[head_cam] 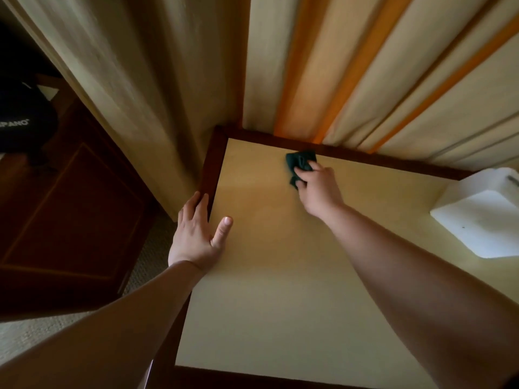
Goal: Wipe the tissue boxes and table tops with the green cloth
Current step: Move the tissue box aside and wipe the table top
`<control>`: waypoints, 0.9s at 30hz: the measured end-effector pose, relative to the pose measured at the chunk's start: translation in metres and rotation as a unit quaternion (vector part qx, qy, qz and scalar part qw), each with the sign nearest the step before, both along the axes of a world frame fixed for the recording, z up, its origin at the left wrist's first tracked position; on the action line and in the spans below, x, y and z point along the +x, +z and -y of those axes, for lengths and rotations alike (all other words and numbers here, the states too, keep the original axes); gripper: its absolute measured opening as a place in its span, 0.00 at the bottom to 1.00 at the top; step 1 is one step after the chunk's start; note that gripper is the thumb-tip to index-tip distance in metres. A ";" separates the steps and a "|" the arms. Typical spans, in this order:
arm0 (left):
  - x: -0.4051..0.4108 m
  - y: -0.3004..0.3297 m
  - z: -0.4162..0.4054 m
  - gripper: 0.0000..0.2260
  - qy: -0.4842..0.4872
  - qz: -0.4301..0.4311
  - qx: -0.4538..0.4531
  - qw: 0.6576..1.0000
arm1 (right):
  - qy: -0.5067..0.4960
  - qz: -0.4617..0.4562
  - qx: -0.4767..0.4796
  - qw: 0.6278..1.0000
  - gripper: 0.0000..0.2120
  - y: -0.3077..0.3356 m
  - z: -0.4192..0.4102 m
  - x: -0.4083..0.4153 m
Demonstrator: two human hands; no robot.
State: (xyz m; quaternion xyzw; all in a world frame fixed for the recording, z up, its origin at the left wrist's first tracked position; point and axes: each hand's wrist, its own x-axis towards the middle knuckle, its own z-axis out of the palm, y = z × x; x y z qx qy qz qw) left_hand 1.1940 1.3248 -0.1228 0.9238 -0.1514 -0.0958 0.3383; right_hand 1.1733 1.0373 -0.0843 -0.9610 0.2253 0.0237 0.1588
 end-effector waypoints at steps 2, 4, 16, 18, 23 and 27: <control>0.000 -0.001 0.000 0.52 0.002 0.003 -0.001 1.000 | 0.027 0.001 0.019 0.999 0.19 0.001 -0.025 0.024; 0.000 0.000 0.001 0.52 0.005 0.001 -0.008 1.000 | 0.076 -0.001 0.051 0.996 0.20 0.001 -0.057 0.018; -0.002 0.003 0.003 0.48 0.009 -0.002 0.005 1.000 | -0.060 0.004 0.060 0.996 0.19 -0.002 -0.012 -0.143; -0.002 0.005 0.004 0.48 0.006 -0.001 0.008 1.000 | -0.071 0.015 0.028 0.997 0.18 -0.003 0.002 -0.118; -0.002 0.005 0.004 0.49 0.007 0.003 0.017 1.000 | 0.038 0.013 0.047 0.998 0.21 -0.005 -0.049 -0.083; -0.002 0.006 0.004 0.47 -0.002 0.003 0.034 0.999 | 0.123 -0.021 0.089 0.988 0.20 0.004 -0.098 -0.127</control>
